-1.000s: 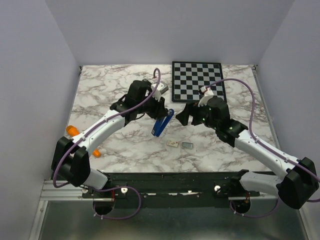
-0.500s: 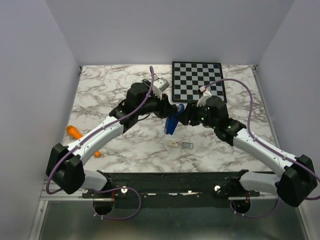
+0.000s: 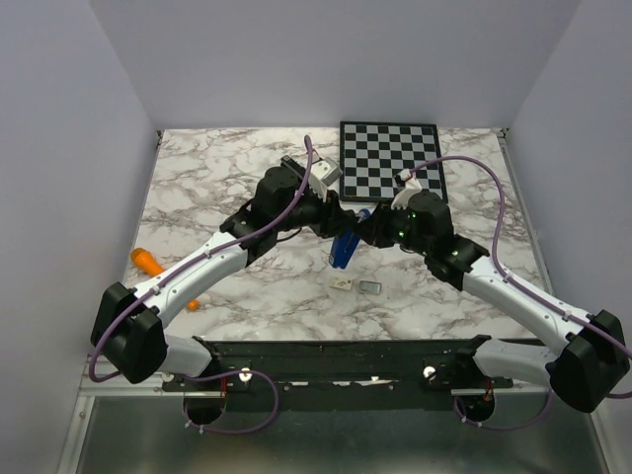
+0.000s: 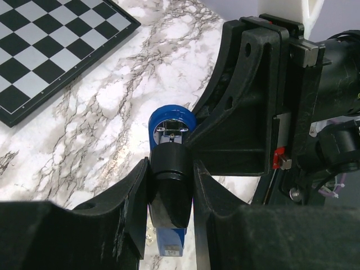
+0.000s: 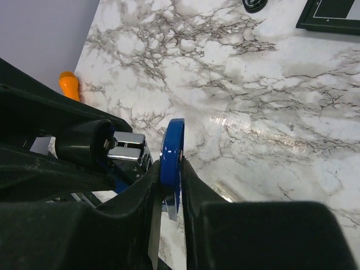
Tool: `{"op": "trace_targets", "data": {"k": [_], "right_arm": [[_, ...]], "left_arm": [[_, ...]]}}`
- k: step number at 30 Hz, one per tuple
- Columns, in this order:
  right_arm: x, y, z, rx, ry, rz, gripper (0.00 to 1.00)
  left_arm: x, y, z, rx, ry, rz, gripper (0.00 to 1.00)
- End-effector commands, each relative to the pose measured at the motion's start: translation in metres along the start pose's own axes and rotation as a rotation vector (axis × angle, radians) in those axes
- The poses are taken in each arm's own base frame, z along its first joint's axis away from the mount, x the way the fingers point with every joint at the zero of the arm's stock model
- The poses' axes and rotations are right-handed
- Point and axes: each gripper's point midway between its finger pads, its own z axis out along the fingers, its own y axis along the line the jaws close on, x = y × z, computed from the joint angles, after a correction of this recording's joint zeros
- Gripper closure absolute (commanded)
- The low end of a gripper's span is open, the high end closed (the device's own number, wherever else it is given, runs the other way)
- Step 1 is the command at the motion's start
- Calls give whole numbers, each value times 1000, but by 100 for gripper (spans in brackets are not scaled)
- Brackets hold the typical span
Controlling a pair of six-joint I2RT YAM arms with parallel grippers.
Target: Load the staples into the stapler
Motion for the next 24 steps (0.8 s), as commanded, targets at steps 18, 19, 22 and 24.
{"op": "trace_targets", "data": {"k": [18, 19, 22, 24], "right_arm": [[-103, -21, -54, -75, -302, 384, 99], [-107, -20, -57, -84, -312, 394, 99], [-120, -16, -63, -129, -346, 444, 99], [-130, -13, -67, -177, -370, 492, 99]], "left_arm": [[-39, 10, -74, -253, -362, 9, 100], [-40, 10, -81, -265, -385, 0, 100], [-28, 19, -88, -309, -420, -55, 100], [-15, 24, -89, -320, -436, -115, 100]]}}
